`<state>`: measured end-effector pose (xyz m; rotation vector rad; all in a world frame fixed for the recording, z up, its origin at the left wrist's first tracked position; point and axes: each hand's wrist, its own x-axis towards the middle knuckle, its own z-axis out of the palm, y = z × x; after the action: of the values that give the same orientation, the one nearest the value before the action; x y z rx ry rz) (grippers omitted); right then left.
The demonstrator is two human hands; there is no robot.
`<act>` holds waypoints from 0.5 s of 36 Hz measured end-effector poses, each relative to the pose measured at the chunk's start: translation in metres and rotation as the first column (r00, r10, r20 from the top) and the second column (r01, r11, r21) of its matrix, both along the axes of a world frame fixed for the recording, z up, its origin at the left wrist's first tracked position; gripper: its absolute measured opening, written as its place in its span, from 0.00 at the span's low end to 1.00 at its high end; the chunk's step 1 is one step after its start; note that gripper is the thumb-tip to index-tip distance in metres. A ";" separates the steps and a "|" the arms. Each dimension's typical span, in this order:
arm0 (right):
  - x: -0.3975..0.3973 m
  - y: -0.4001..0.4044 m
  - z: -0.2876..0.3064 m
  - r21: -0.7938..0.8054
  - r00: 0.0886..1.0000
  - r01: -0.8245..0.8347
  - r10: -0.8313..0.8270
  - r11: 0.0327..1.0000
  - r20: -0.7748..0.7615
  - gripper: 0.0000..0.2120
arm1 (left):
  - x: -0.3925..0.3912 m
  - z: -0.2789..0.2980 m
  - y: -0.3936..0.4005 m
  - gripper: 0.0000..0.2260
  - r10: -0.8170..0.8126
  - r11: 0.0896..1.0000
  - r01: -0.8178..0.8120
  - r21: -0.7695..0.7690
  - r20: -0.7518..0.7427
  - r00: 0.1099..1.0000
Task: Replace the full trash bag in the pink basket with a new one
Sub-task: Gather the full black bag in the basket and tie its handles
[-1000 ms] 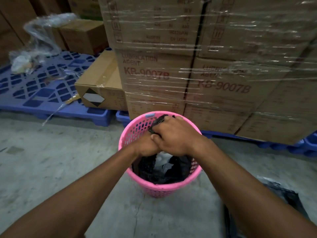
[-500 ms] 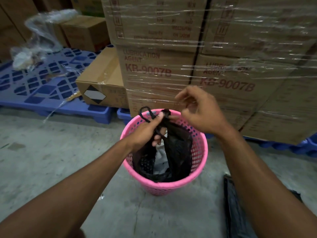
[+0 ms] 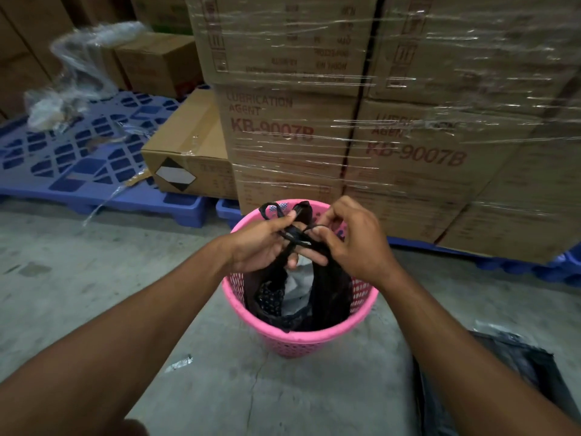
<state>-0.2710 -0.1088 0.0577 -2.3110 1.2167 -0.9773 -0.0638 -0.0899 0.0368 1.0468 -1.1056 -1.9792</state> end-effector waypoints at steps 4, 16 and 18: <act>-0.006 0.014 -0.008 0.056 0.997 0.002 -0.007 0.998 0.082 0.05 | 0.007 -0.002 -0.005 0.18 0.106 0.989 -0.101 0.105 -0.044 0.993; 0.026 0.069 -0.067 0.122 0.996 0.082 -0.076 0.989 -0.057 0.04 | -0.008 0.001 -0.008 0.18 0.188 0.978 -0.197 0.071 0.116 0.975; 0.023 0.062 -0.068 0.161 0.994 0.074 -0.060 0.984 -0.091 0.10 | -0.012 0.004 -0.005 0.19 0.180 0.983 -0.166 -0.079 0.228 0.957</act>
<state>-0.2475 -0.0464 -0.0103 -2.2161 1.3632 -0.7743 -0.0755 -0.0947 0.0408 1.3248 -1.1448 -1.7070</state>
